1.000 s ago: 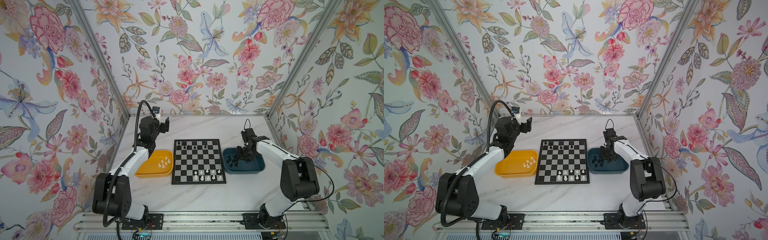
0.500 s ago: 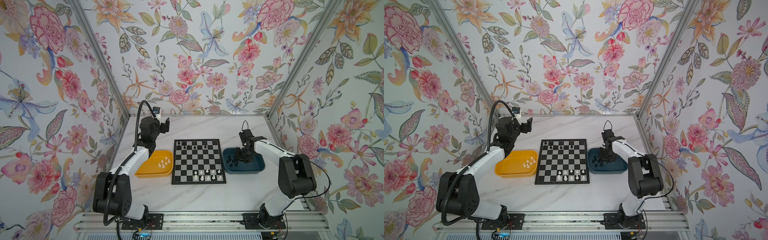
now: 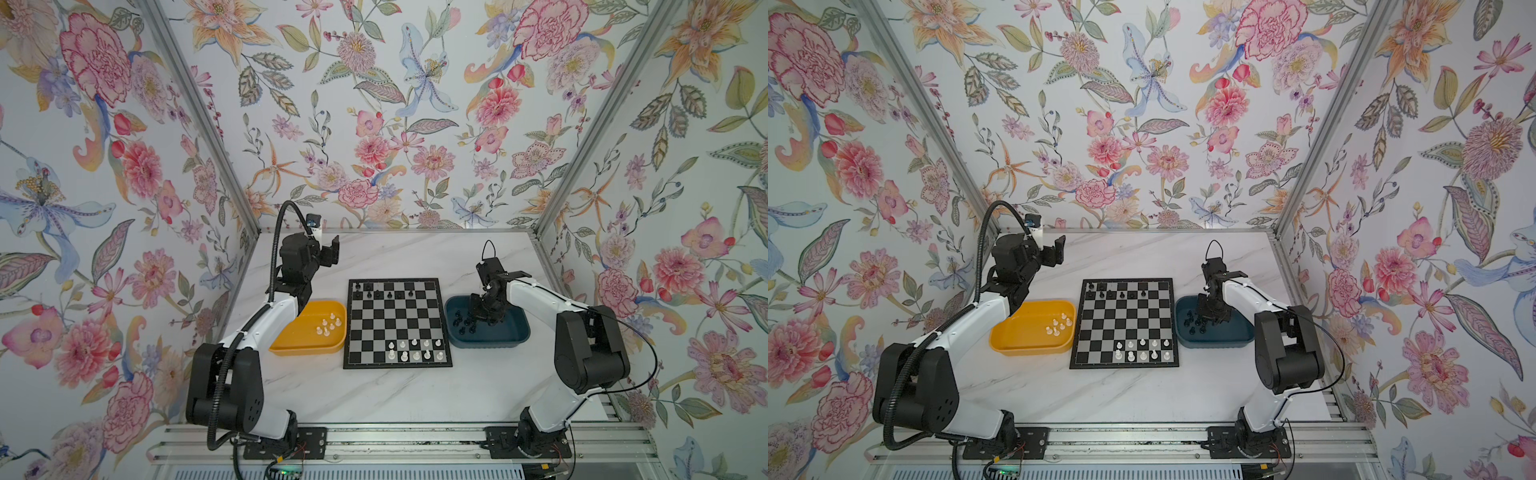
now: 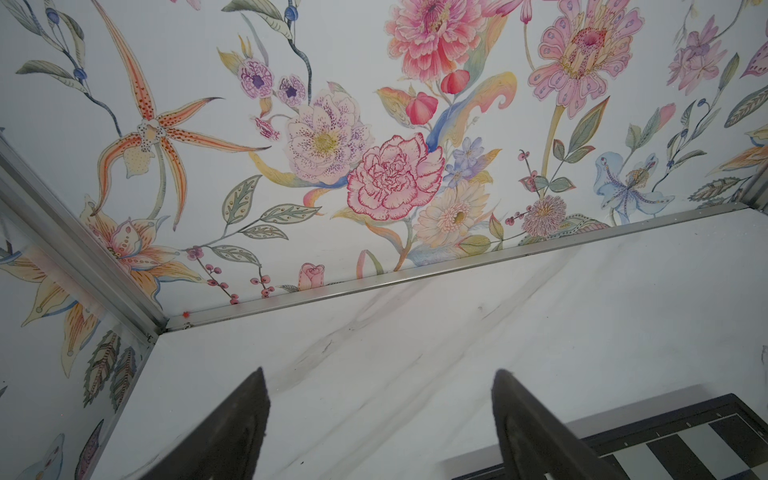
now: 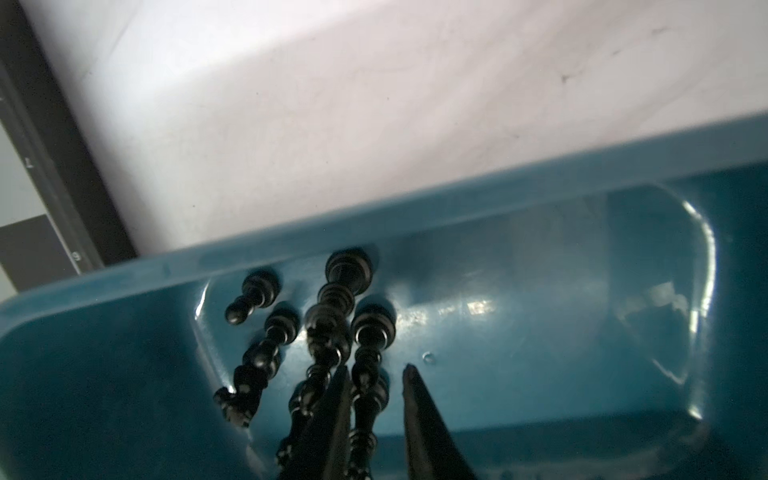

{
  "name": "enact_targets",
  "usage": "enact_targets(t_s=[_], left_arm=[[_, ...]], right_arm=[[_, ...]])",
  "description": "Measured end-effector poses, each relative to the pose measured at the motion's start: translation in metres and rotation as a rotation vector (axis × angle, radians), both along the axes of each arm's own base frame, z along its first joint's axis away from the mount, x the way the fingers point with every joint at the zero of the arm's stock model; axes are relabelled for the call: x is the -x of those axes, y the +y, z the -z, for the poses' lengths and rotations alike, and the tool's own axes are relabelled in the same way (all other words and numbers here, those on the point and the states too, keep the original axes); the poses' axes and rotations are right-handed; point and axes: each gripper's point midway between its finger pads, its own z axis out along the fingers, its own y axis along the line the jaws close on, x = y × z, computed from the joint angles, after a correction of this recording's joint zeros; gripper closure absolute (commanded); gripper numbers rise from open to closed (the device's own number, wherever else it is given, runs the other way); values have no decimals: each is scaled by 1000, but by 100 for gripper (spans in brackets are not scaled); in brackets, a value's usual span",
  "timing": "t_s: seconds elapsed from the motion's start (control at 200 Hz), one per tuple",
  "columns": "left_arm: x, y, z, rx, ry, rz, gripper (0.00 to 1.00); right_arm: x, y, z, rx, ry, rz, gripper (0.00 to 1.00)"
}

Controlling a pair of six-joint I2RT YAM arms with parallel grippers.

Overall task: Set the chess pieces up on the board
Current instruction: 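Lower the right gripper into the teal tray and grasp a black piece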

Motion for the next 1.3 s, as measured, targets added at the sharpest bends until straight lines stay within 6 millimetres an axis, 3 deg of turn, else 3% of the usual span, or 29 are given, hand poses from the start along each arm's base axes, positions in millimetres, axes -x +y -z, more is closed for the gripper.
enact_targets(t_s=[0.746, 1.301], left_arm=[[0, -3, 0, 3, 1, 16, 15], [1, -6, 0, 7, 2, 35, 15]], right_arm=[[-7, 1, 8, 6, 13, 1, 83], [-9, 2, 8, 4, 7, 0, 100]])
